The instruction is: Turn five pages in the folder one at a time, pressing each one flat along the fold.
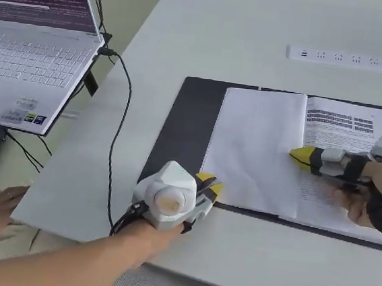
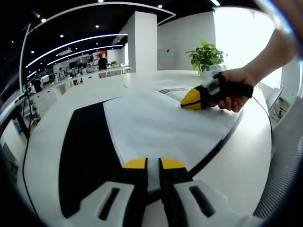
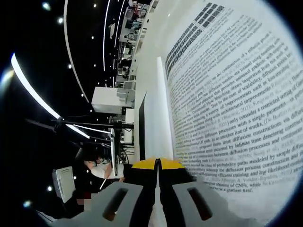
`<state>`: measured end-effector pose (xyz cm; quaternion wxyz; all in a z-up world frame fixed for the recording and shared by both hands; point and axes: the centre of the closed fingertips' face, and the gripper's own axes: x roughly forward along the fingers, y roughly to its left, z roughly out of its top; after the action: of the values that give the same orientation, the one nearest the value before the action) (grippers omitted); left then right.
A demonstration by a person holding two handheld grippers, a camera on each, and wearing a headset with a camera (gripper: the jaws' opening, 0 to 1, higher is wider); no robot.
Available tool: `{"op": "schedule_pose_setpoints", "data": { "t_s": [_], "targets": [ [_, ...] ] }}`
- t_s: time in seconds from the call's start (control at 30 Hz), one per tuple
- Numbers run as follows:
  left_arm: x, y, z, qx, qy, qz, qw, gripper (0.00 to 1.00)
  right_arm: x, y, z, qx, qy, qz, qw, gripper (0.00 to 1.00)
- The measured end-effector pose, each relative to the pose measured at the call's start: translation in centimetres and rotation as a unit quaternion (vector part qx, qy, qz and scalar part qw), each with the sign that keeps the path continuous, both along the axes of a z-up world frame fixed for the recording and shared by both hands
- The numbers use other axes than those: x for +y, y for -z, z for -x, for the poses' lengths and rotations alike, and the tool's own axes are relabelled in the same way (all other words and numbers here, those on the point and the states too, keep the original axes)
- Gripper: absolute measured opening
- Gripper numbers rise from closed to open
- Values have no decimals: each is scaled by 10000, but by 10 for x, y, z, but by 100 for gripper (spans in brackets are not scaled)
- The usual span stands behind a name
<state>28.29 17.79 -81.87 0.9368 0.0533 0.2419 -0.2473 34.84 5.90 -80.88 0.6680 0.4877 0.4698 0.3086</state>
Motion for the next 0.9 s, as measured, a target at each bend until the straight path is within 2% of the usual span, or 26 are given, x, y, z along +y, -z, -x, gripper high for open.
{"op": "schedule_pose_setpoints", "data": {
  "t_s": [0.17, 0.43, 0.7, 0.77, 0.9],
  "targets": [
    [0, -1, 0, 24, 24, 0, 10000, 8, 1, 6, 24, 39, -243, -13, 9997, 0],
    [0, 0, 0, 33, 70, -16, 10000, 8, 8, 0, 80, 85, -485, -82, 9988, 0],
    [0, 0, 0, 57, 52, -13, 10000, 8, 14, -3, 129, 196, -775, -185, 9966, 0],
    [0, 0, 0, 66, 46, -26, 10000, 8, 14, 2, 143, 224, -1007, -82, 9946, 0],
    [0, -1, 0, 117, 6, -47, 9999, 8, 14, -10, 148, 191, -796, -335, 9961, 0]
  ]
}}
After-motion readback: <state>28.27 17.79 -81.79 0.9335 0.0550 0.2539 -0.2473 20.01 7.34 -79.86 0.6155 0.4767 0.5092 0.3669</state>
